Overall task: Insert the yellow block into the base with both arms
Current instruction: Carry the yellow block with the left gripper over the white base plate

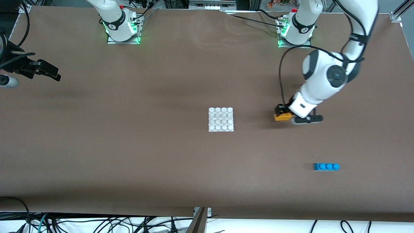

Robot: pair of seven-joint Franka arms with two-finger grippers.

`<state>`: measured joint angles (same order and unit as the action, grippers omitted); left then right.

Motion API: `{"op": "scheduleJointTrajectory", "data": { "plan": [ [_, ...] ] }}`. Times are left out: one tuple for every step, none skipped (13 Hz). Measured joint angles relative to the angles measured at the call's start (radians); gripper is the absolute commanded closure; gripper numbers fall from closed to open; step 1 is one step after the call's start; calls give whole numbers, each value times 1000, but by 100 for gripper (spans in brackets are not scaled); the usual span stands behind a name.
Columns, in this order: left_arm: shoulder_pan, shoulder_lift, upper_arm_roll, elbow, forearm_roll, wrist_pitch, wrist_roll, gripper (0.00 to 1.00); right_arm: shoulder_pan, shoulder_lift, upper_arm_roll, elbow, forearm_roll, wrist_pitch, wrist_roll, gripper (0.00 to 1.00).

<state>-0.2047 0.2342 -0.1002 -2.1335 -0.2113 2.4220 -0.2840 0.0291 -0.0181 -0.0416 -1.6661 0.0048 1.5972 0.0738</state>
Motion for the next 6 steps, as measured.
{"op": "scheduleJointTrajectory", "data": {
  "plan": [
    [-42, 2, -2, 17, -18, 0, -36, 100, 0, 0, 0, 0, 0, 0, 0, 0],
    [-83, 9, -7, 40, -27, 0, -87, 100, 0, 0, 0, 0, 0, 0, 0, 0],
    [-119, 23, -12, 67, -28, -2, -142, 100, 0, 0, 0, 0, 0, 0, 0, 0],
    [-155, 46, -17, 100, -28, -3, -187, 100, 0, 0, 0, 0, 0, 0, 0, 0],
    [-186, 73, -20, 135, -28, -6, -218, 100, 0, 0, 0, 0, 0, 0, 0, 0],
    [-217, 107, -20, 172, -28, -11, -242, 100, 0, 0, 0, 0, 0, 0, 0, 0]
  ]
}}
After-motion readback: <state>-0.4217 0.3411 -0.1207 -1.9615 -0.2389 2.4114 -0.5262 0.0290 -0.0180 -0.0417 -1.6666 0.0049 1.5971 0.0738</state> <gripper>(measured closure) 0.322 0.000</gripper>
